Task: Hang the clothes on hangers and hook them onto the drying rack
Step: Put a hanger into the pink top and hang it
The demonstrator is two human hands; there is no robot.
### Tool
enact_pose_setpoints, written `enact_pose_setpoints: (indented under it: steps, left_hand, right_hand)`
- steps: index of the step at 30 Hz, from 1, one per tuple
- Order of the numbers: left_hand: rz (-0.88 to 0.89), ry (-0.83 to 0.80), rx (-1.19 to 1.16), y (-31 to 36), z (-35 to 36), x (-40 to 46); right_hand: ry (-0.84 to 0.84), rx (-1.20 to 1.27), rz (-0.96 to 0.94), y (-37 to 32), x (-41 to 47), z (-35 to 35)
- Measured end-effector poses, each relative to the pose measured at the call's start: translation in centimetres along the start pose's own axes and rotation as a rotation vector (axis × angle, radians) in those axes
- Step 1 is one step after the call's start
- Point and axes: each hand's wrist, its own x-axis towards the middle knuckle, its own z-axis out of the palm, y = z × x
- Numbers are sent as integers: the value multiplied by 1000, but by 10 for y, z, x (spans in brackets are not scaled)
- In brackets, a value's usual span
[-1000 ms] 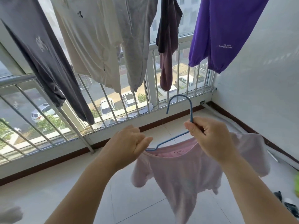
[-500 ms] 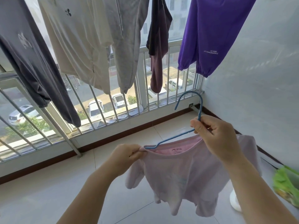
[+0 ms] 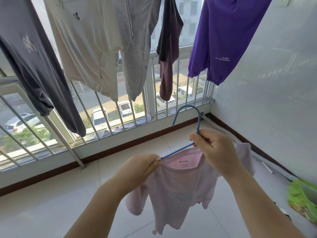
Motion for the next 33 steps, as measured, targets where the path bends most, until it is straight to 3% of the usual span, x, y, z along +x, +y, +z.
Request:
enact_pose_setpoints:
  steps: [3, 8, 11, 15, 19, 25, 28, 33]
  left_hand:
    - [-49, 80, -5, -5, -1, -6]
    - [-114, 344, 73, -25, -12, -27]
    - [-174, 467, 51, -40, -29, -40]
    - [-198, 623, 98, -57, -50, -59]
    - [-249, 665, 119, -60, -61, -76]
    - [-247, 708, 135, -60, -75, -104]
    - [-236, 716, 145, -61, -78, -117]
    - [-264, 750, 147, -57, -82, -129]
  right_hand:
    - [-26, 75, 75, -5, 1, 4]
    - [-212, 242, 240, -7, 2, -2]
    - [-282, 86, 217, 0, 3, -6]
    - [-237, -79, 183, 0, 5, -3]
    - [-182, -297, 131, -9, 10, 8]
    - [-128, -293, -45, -46, 15, 34]
    - [-84, -357, -10, -54, 16, 37]
    - [-232, -114, 11, -85, 9, 51]
